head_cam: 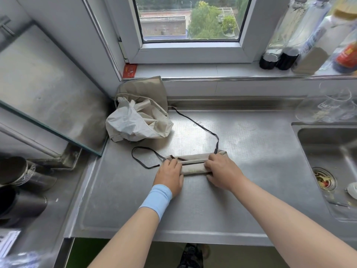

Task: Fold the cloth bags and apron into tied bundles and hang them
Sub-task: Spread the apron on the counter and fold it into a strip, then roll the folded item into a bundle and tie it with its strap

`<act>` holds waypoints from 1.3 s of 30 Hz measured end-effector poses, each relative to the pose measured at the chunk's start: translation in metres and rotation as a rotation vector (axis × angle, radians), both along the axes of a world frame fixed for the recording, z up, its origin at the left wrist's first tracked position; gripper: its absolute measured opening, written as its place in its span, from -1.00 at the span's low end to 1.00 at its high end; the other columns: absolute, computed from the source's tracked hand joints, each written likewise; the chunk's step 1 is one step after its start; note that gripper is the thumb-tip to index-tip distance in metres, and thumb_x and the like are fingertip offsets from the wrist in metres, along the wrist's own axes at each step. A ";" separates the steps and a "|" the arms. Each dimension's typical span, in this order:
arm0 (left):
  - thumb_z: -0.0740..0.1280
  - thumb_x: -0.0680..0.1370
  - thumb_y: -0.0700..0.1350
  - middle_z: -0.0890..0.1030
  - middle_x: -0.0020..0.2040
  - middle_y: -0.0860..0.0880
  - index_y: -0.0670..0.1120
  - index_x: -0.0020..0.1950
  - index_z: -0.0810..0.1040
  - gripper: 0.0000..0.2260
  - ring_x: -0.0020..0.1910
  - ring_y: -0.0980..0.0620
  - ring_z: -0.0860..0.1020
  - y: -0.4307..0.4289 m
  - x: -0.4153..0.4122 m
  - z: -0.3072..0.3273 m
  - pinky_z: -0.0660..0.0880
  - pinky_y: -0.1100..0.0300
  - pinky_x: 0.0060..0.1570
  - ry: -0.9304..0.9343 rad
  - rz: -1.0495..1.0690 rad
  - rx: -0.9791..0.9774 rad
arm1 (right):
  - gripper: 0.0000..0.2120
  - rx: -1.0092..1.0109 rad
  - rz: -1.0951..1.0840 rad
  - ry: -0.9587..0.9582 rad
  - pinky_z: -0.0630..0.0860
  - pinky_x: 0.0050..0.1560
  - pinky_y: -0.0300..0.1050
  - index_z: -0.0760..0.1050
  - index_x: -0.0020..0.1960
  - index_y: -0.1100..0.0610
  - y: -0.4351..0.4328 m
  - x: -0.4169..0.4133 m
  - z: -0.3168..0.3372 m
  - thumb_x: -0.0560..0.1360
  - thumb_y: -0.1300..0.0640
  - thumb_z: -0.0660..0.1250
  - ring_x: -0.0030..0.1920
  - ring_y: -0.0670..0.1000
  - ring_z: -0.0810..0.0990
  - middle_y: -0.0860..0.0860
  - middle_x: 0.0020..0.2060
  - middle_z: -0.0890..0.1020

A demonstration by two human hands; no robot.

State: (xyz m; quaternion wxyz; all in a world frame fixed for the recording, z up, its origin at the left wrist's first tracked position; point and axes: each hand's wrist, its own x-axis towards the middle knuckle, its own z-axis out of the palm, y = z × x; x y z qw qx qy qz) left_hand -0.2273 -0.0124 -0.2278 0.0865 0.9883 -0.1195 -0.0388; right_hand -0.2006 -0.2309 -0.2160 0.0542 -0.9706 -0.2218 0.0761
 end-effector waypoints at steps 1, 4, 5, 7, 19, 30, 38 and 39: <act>0.39 0.43 -0.05 0.52 0.04 -0.01 -0.07 0.05 0.54 -0.77 -0.01 -0.08 0.47 0.003 0.000 0.001 0.51 0.08 -0.03 0.011 -0.011 -0.012 | -0.85 0.004 0.011 -0.018 0.46 -0.03 0.03 0.60 -0.12 0.08 -0.004 -0.001 -0.002 0.33 0.08 0.43 -0.09 0.13 0.49 0.05 -0.10 0.51; 0.57 0.25 -0.18 0.56 -0.15 -0.01 -0.06 -0.14 0.60 -0.74 -0.21 -0.09 0.53 0.010 0.007 0.002 0.56 0.08 -0.34 0.010 -0.047 -0.051 | -0.84 -0.021 0.009 -0.125 0.43 -0.06 -0.02 0.59 -0.20 0.03 -0.008 0.000 -0.010 0.28 0.20 0.51 -0.13 0.11 0.49 0.01 -0.16 0.48; 0.59 0.22 -0.20 0.56 -0.22 -0.01 -0.05 -0.19 0.61 -0.75 -0.27 -0.09 0.54 0.013 0.011 0.002 0.53 0.12 -0.40 0.016 -0.055 -0.036 | -0.83 -0.029 0.010 -0.154 0.43 -0.07 -0.02 0.58 -0.20 0.03 -0.007 0.000 -0.013 0.29 0.22 0.51 -0.14 0.10 0.49 0.01 -0.18 0.48; 0.51 0.33 -0.24 0.57 -0.20 -0.03 -0.04 -0.12 0.63 -0.81 -0.22 -0.12 0.56 0.015 0.017 0.005 0.50 0.11 -0.32 0.040 -0.049 -0.037 | -0.85 0.001 -0.015 -0.165 0.41 -0.07 -0.02 0.57 -0.17 0.05 -0.006 0.004 -0.016 0.35 0.24 0.48 -0.14 0.10 0.50 0.01 -0.19 0.50; 0.33 0.55 -0.09 0.47 0.04 -0.03 0.01 -0.04 0.62 -0.93 0.05 -0.07 0.40 0.020 0.052 -0.009 0.44 0.01 0.00 0.039 0.247 -0.236 | -0.87 0.138 -0.206 -0.130 0.41 -0.18 0.00 0.53 0.07 0.10 -0.003 0.041 -0.020 0.54 0.11 0.37 -0.07 0.16 0.46 0.09 -0.08 0.49; 0.09 0.39 -0.18 0.60 0.13 -0.07 -0.14 0.20 0.59 -0.54 0.08 -0.09 0.55 -0.004 0.034 -0.024 0.46 0.01 0.22 -0.108 -0.095 -0.249 | -0.77 0.357 -0.150 -0.011 0.14 0.37 -0.08 0.62 0.14 0.15 0.008 0.041 -0.028 0.53 0.26 0.28 0.29 0.13 0.48 0.10 0.22 0.56; 0.41 0.44 -0.01 0.51 0.06 -0.04 -0.12 0.02 0.59 -0.76 0.06 -0.07 0.45 -0.020 0.059 -0.003 0.42 0.11 0.02 0.050 -0.038 -0.087 | -0.76 0.205 0.028 -0.031 0.46 0.14 0.04 0.60 0.09 0.11 -0.004 0.055 -0.026 0.43 0.15 0.34 0.10 0.14 0.49 0.08 0.08 0.52; 0.38 0.48 -0.01 0.49 0.10 -0.04 -0.12 0.05 0.58 -0.76 0.11 -0.08 0.42 -0.021 0.065 0.002 0.39 0.10 0.01 0.112 -0.033 -0.055 | -0.81 0.152 0.055 -0.049 0.48 -0.03 0.01 0.60 0.04 0.09 -0.002 0.058 -0.023 0.45 0.12 0.33 0.01 0.13 0.50 0.06 -0.01 0.53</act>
